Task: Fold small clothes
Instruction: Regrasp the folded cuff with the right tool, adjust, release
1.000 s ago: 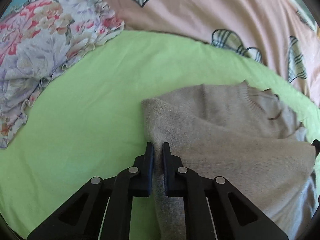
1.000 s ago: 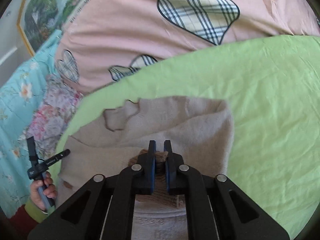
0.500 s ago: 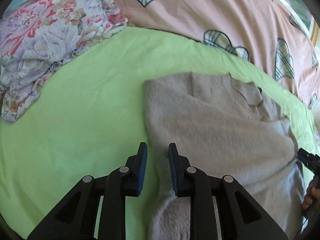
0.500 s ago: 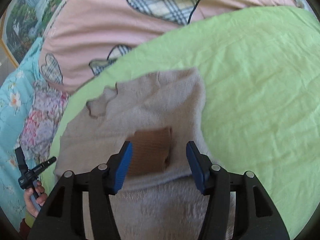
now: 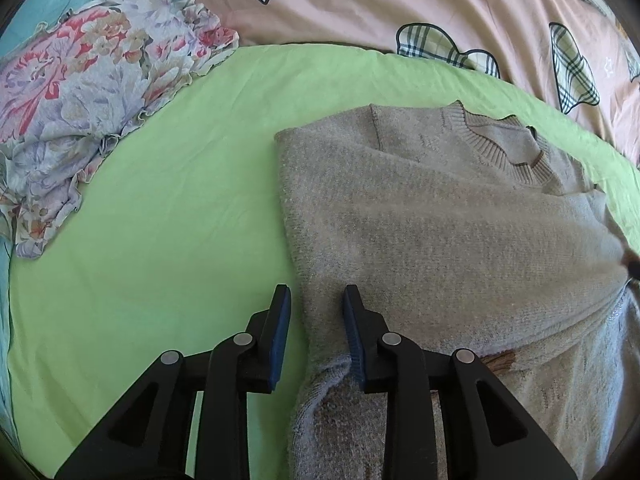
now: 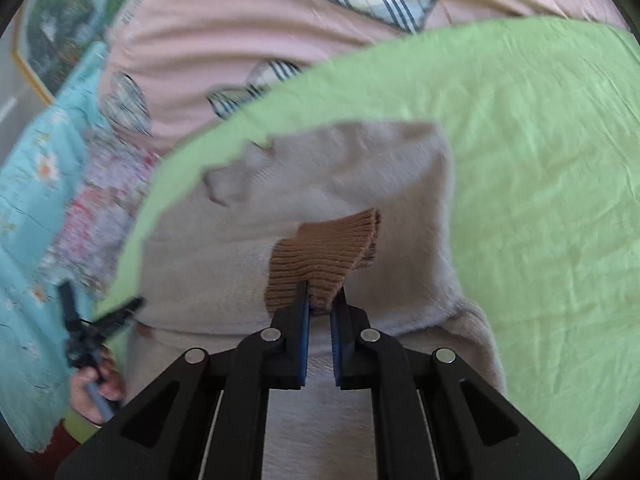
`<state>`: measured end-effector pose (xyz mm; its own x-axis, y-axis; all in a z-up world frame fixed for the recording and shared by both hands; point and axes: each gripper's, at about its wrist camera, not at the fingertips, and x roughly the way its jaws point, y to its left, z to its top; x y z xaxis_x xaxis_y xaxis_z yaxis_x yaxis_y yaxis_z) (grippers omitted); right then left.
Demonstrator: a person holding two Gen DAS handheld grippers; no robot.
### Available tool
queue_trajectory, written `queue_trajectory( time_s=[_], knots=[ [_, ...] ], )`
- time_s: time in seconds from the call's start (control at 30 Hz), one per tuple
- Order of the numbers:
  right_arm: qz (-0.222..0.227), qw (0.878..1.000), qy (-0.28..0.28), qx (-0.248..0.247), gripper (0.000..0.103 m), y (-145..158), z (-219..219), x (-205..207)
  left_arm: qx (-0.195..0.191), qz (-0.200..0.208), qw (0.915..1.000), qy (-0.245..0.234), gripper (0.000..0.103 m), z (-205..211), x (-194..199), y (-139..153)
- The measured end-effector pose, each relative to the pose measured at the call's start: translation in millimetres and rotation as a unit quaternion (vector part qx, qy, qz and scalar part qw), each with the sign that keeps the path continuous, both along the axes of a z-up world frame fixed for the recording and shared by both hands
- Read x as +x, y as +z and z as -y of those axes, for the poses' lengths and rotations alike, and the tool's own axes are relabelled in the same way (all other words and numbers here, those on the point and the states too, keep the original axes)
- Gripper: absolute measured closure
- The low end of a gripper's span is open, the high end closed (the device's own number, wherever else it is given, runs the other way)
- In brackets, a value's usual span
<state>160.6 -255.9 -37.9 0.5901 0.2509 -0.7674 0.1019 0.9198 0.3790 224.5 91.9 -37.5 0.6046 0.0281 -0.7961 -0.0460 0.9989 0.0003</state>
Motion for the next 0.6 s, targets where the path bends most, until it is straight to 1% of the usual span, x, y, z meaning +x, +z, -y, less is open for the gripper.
queue_trajectory(
  time_s=[0.07, 0.1, 0.13, 0.17, 0.23, 0.33, 0.37, 0.43, 0.47, 0.5, 0.6],
  knots=[
    [-0.026, 0.999, -0.003, -0.02, 0.092, -13.3, -1.8, 1.5, 0.009, -0.003, 1.0, 0.0, 0.068, 0.6, -0.1, -0.3],
    [-0.033, 0.999, -0.007, -0.037, 0.091, -16.4, -4.6, 1.0, 0.014, -0.005, 0.9999, 0.0, 0.067, 0.7, -0.8, 0.0],
    [-0.034, 0.998, -0.016, -0.052, 0.088, -16.3, -6.2, 0.5, 0.014, -0.006, 0.9999, 0.001, 0.067, 0.2, -2.2, 1.2],
    [-0.028, 0.998, -0.028, -0.058, 0.082, -12.7, -7.2, -3.1, 0.01, -0.007, 0.9999, 0.001, 0.067, -1.4, -5.5, 3.8],
    [-0.01, 0.998, -0.04, -0.055, 0.081, -3.6, -8.3, -11.8, 0.002, -0.005, 1.0, 0.005, 0.067, -5.2, -16.3, 10.5],
    [0.027, 0.998, -0.034, -0.046, 0.08, 15.1, -14.8, -33.5, -0.016, -0.001, 0.9998, 0.01, 0.066, -9.4, -38.5, 19.6],
    [0.037, 0.998, -0.029, -0.039, 0.078, 19.8, -18.3, -43.3, -0.025, -0.003, 0.9996, 0.01, 0.066, -11.3, -47.5, 21.7],
    [0.046, 0.998, -0.022, -0.035, 0.068, 24.9, -26.1, -58.5, -0.047, -0.007, 0.9988, 0.01, 0.065, -15.1, -68.3, 23.5],
    [0.05, 0.998, -0.02, -0.031, 0.059, 26.1, -29.4, -67.3, -0.056, -0.01, 0.9983, 0.01, 0.064, -16.3, -79.0, 23.5],
    [0.053, 0.998, -0.017, -0.027, 0.056, 26.2, -33.0, -74.7, -0.064, -0.013, 0.9978, 0.009, 0.063, -17.2, -89.9, 23.0],
    [0.05, 0.999, -0.01, -0.019, 0.055, 23.7, -40.1, -102.0, -0.081, -0.023, 0.9964, 0.011, 0.06, -20.1, -124.7, 20.6]
  ],
)
